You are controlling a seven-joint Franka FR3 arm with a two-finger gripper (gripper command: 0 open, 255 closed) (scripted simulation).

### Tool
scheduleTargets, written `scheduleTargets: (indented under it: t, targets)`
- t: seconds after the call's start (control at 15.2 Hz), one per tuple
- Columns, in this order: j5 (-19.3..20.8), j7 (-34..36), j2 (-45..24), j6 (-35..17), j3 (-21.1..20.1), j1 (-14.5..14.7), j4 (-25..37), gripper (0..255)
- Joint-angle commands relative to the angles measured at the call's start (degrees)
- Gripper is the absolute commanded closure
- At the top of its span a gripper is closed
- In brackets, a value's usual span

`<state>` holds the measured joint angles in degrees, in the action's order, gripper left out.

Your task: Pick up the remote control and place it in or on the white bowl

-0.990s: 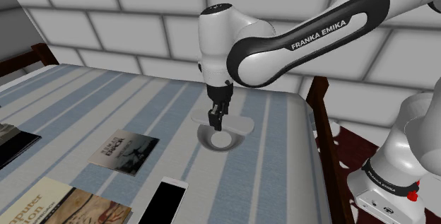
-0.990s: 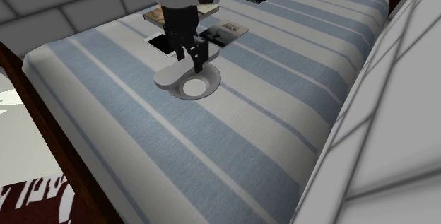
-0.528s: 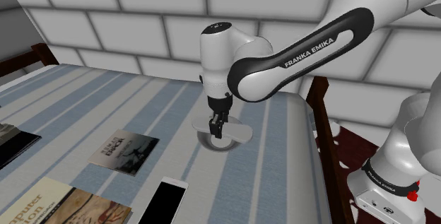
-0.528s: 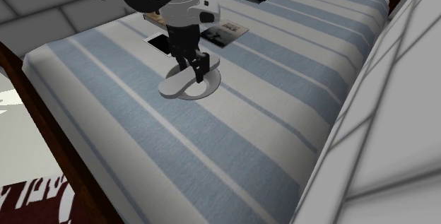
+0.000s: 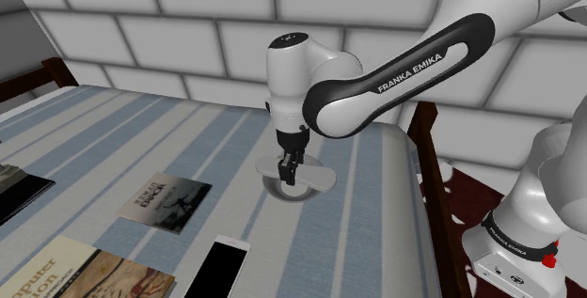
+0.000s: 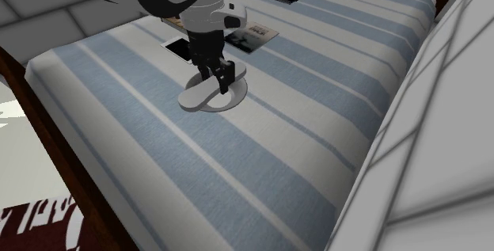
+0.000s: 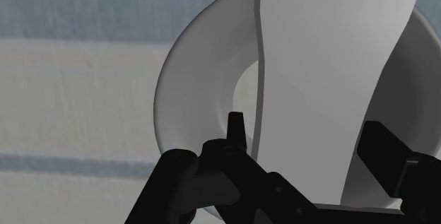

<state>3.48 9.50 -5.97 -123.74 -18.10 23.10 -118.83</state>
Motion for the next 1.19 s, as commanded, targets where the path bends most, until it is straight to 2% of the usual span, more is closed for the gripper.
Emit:
scheduleTargets:
  t: [0.0, 0.33, 0.59, 1.12]
  targets:
    - [0.01, 0.0, -0.03, -0.01, 0.0, 0.0, -0.02, 0]
    - [0.01, 0.0, -0.02, 0.0, 0.01, -0.01, -0.03, 0]
    - [-1.22, -0.85, 2.86, 6.88, -0.13, -0.13, 4.15, 0]
    - [-1.22, -0.85, 2.86, 6.88, -0.12, -0.12, 4.15, 0]
